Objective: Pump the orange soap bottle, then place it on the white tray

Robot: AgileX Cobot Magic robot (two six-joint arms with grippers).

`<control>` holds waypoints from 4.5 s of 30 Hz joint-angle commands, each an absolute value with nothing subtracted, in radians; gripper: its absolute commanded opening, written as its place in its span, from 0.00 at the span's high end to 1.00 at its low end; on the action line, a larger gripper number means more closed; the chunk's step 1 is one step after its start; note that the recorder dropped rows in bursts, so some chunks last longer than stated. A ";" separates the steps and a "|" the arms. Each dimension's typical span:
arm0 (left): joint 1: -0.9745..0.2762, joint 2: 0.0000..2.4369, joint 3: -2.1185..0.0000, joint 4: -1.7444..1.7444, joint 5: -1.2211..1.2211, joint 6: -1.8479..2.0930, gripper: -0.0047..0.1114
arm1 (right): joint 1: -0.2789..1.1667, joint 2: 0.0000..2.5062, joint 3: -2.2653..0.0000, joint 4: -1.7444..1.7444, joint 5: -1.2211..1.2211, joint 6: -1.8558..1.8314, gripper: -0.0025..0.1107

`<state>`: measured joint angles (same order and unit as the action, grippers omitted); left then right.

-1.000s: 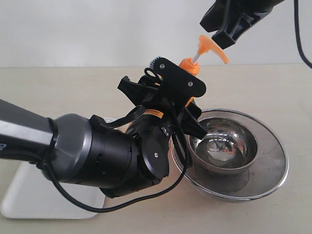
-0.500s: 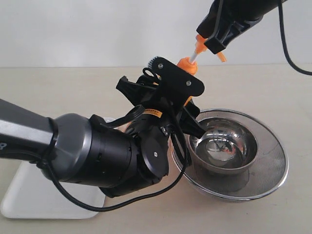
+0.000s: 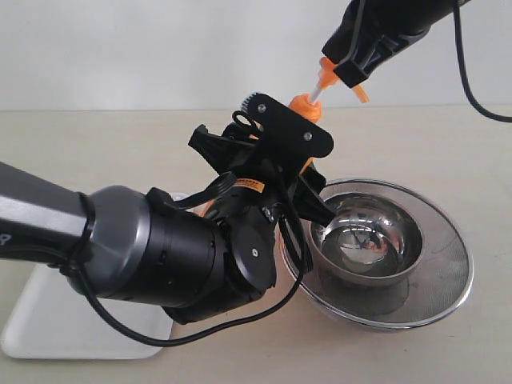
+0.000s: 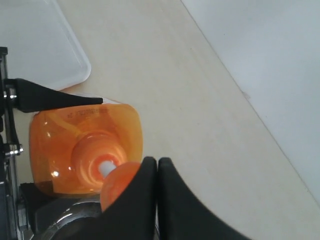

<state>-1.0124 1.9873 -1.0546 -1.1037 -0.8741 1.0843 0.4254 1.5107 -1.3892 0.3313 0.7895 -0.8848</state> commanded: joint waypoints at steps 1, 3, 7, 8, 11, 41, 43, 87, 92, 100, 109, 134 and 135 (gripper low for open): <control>-1.020 1.986 -1.060 -1.075 -0.866 1.069 0.92 | 0.428 1.538 -1.372 0.353 0.891 -0.882 0.98; -1.020 1.986 -1.060 -1.075 -0.866 1.069 0.92 | 0.428 1.538 -1.372 0.353 0.896 -0.882 0.98; -1.020 1.986 -1.060 -1.075 -0.866 1.069 0.92 | 0.428 1.538 -1.372 0.355 0.917 -0.882 0.98; -1.020 1.986 -1.060 -1.075 -0.866 1.069 0.92 | 0.428 1.538 -1.372 0.355 0.926 -0.882 0.98; -1.020 1.986 -1.060 -1.075 -0.866 1.069 0.92 | 0.428 1.538 -1.372 0.360 0.938 -0.882 0.98; -1.020 1.986 -1.060 -1.075 -0.866 1.069 0.92 | 0.428 1.538 -1.372 0.365 0.970 -0.888 0.98; -1.020 1.986 -1.060 -1.075 -0.866 1.069 0.92 | 0.428 1.538 -1.372 0.365 0.966 -0.893 0.98; -1.020 1.986 -1.060 -1.073 -0.865 1.048 0.92 | 0.428 0.811 -1.344 -0.598 1.022 0.130 0.98; -1.020 1.986 -1.060 -1.076 -0.865 0.976 0.92 | 0.428 0.708 -1.215 -0.598 0.914 0.203 0.98; -1.020 1.984 -1.060 -1.091 -0.880 0.963 0.92 | 0.428 0.397 -0.681 -0.593 0.384 0.386 0.98; -1.020 1.806 -1.060 -1.189 -1.066 1.018 0.92 | 0.428 0.328 -0.509 -0.590 0.325 0.387 0.98; -0.988 1.342 -0.882 -1.495 -1.180 1.270 0.92 | 0.428 0.328 -0.509 -0.586 0.333 0.418 0.98; -0.988 1.329 -0.856 -1.495 -1.172 1.257 0.92 | 0.428 0.328 -0.509 -0.586 0.332 0.420 0.98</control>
<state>-0.9894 1.3742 -0.9058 -1.5476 -1.1672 1.3009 0.4279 0.3336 -0.5100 -0.5903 0.3333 0.4121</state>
